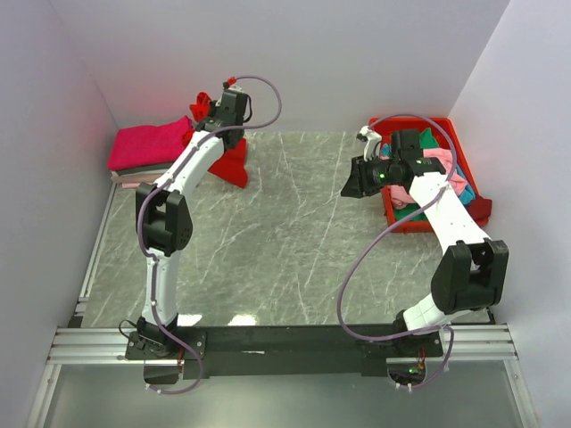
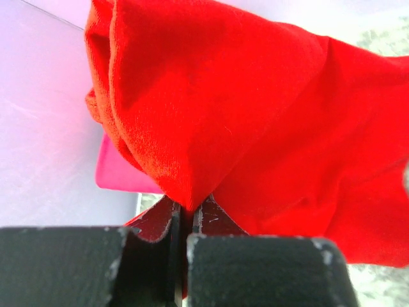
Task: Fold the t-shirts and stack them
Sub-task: Neatly place the folded tshirt to the corner
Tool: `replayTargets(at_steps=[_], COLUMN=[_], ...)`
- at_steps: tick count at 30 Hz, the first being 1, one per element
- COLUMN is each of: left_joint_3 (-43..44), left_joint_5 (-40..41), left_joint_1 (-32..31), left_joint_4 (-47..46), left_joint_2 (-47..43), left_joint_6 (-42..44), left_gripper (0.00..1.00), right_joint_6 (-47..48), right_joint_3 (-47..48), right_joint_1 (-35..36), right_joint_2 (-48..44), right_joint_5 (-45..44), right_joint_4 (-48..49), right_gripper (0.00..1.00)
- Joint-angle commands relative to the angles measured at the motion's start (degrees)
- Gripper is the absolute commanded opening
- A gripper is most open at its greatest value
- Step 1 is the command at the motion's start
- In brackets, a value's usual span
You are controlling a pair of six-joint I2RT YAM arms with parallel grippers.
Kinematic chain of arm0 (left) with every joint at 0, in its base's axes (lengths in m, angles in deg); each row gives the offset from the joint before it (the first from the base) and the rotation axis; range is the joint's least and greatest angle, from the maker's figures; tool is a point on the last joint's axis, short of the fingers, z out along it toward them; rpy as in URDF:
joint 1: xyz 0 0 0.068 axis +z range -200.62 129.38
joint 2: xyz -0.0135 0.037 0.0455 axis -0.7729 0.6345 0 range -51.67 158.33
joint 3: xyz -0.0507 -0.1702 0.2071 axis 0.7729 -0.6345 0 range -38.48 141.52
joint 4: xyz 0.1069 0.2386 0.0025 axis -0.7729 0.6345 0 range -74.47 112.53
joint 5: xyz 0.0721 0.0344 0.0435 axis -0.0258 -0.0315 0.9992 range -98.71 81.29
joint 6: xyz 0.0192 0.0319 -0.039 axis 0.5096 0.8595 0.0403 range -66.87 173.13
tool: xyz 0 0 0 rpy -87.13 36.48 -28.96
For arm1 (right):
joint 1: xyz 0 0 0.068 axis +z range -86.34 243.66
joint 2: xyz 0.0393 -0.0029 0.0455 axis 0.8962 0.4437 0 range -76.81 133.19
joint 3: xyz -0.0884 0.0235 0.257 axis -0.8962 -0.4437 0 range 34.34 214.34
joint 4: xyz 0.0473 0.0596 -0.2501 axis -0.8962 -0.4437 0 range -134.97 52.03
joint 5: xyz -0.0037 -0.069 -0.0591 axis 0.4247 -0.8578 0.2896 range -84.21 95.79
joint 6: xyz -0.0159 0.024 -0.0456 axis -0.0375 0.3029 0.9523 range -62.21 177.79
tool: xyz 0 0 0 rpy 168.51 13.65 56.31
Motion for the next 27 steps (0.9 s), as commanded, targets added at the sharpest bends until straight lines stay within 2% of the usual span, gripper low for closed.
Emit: replayTargets(at_steps=[1,9,27], left_joint_3=[4.36,8.14,11.13], left_joint_5=[2.82,3.7,8.09], left_joint_1=[-0.17,2.38,3.61], left_joint_4=[-6.49,-6.85,-10.45], left_joint_2=[-2.1,-1.83,-4.38], left_joint_6=[4.96,6.28,9.71], left_gripper=[0.0,0.0,0.0], right_joint_6=[0.46,0.37,0.11], right_joint_3=[-0.83,-1.63,-2.24], right_joint_1=[0.63,0.55,0.81], right_joint_2=[-1.52,-2.23,-1.87], right_joint_5=[1.54,1.89,2.86], right_joint_4=[0.84,1.19,1.63], right_gripper=[0.37,0.37,0.37])
